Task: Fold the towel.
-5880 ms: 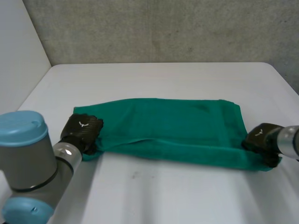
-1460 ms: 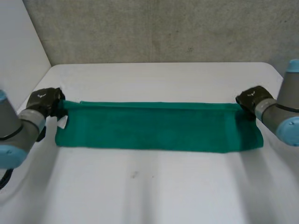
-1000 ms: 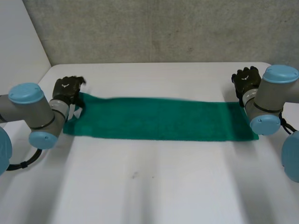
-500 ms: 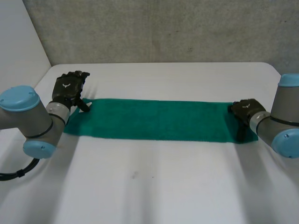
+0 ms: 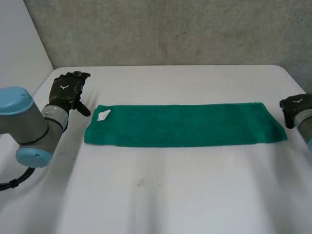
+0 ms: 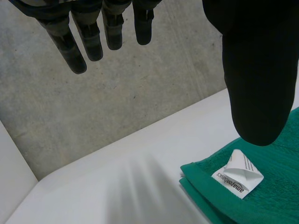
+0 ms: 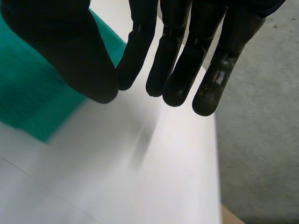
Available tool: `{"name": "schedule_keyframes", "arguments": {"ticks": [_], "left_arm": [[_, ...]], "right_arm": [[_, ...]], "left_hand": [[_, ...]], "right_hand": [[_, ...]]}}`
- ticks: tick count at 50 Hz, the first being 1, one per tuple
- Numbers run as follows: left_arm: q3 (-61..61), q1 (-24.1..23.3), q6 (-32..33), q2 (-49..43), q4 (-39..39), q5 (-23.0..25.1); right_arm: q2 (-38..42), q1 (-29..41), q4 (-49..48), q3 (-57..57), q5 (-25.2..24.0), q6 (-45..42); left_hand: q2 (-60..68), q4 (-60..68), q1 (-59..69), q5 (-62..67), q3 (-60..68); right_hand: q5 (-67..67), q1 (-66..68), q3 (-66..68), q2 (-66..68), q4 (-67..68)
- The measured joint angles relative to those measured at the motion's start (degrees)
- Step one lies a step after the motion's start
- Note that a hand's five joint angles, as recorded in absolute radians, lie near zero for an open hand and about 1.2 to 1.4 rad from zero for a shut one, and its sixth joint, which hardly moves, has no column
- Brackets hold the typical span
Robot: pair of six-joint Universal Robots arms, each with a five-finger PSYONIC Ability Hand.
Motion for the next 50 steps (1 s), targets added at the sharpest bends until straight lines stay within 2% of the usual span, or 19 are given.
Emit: {"name": "schedule_keyframes", "arguments": {"ticks": [2,8,13,15,16,17,19,25,30,50], "left_arm": [[-0.3,0.03,-0.04,0.4,0.02,0.0],[-0.97,-0.04,-0.15,1.07,-0.03,-0.09],[-1.31,-0.17,-0.27,1.35,-0.11,-0.15],[-1.71,-0.2,-0.31,1.61,-0.13,-0.15],[-1.88,-0.21,-0.32,1.73,-0.14,-0.15],[-2.4,-0.22,-0.34,2.12,-0.14,-0.12],[-2.4,-0.22,-0.34,2.12,-0.14,-0.12],[-5.31,-0.21,-0.4,4.28,-0.1,0.06],[-6.58,-0.26,-0.42,5.24,-0.08,0.09],[-7.62,-0.32,-0.43,5.46,0.16,0.18]], "right_arm": [[-0.73,-1.19,0.29,0.19,-0.56,-1.25],[-1.94,-3.02,2.88,0.58,-3.44,-2.57],[-2.1,-3.13,4.83,0.69,-6.51,-0.11],[-2.12,-3.17,5.29,0.9,-7.75,0.99],[-2.17,-3.21,5.52,1.15,-8.65,1.71],[-2.42,-3.42,5.86,1.96,-10.58,2.77],[-2.42,-3.42,5.86,1.96,-10.58,2.77],[-5.61,-6.62,6.03,7.62,-20.74,3.66],[-6.39,-8.32,5.85,9.55,-24.98,3.44],[-2.74,-9.8,3.69,8.6,-25.85,3.37]], "left_hand": [[0.0,-0.01,0.0,0.0,0.0],[0.0,0.0,0.0,0.0,0.0],[0.0,0.0,0.0,0.0,0.0],[0.0,0.0,0.0,0.0,0.0],[0.0,0.0,0.0,0.0,0.0],[0.0,0.0,0.0,0.0,0.0],[0.0,0.0,0.0,0.0,0.0],[0.0,0.0,0.0,0.0,0.0],[0.0,0.0,0.0,0.0,0.0],[0.0,0.0,0.0,0.0,0.0]], "right_hand": [[4.38,0.0,0.01,0.0,0.0],[5.58,0.0,0.01,0.0,0.0],[-14.03,-17.89,-22.18,-21.87,-22.07],[-14.03,-17.89,-22.18,-21.87,-22.07],[-22.21,-23.93,-29.44,-28.83,-29.96],[-23.36,-24.64,-30.56,-29.49,-31.09],[-23.36,-24.64,-30.56,-29.49,-31.09],[-23.93,-24.83,-30.93,-29.6,-31.77],[-23.93,-24.83,-30.94,-29.6,-31.77],[-23.94,-24.83,-30.93,-29.6,-31.72]]}}
